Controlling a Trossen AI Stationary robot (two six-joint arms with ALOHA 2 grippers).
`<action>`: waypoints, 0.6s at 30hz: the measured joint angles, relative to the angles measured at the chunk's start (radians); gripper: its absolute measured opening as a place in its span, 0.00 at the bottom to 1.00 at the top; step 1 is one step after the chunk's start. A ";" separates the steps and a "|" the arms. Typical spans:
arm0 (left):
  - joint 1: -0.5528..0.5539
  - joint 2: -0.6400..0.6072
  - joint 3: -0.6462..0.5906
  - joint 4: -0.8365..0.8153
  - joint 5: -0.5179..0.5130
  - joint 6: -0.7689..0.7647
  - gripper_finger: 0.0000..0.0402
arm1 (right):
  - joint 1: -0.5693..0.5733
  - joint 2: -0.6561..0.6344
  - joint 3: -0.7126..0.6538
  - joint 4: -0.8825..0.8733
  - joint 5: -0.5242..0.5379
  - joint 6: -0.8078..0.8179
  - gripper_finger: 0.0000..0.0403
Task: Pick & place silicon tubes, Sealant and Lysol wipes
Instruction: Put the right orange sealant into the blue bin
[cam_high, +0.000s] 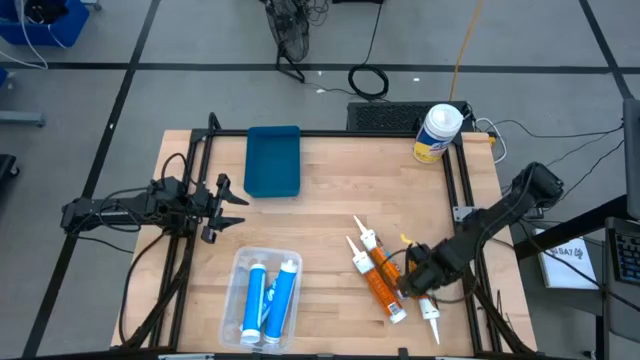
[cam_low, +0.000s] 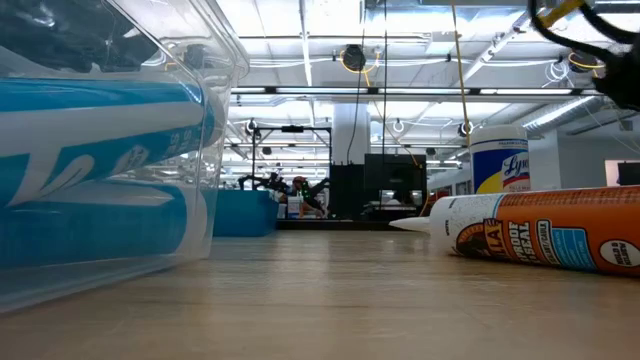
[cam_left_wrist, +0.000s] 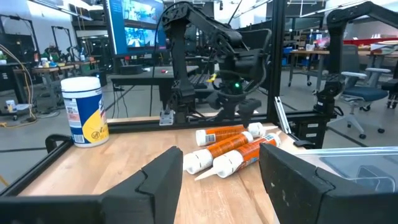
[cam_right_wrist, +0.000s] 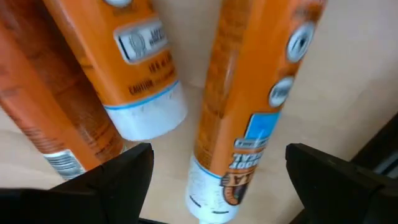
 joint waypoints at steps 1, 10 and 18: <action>0.000 0.000 0.000 0.000 0.000 0.000 0.53 | 0.016 0.012 0.000 0.004 0.003 0.026 0.85; 0.000 0.000 0.000 0.000 0.000 0.000 0.53 | 0.107 0.089 0.000 -0.012 0.040 0.152 0.85; 0.000 0.000 0.000 0.000 0.000 0.000 0.53 | 0.136 0.110 0.000 -0.015 0.208 0.229 0.85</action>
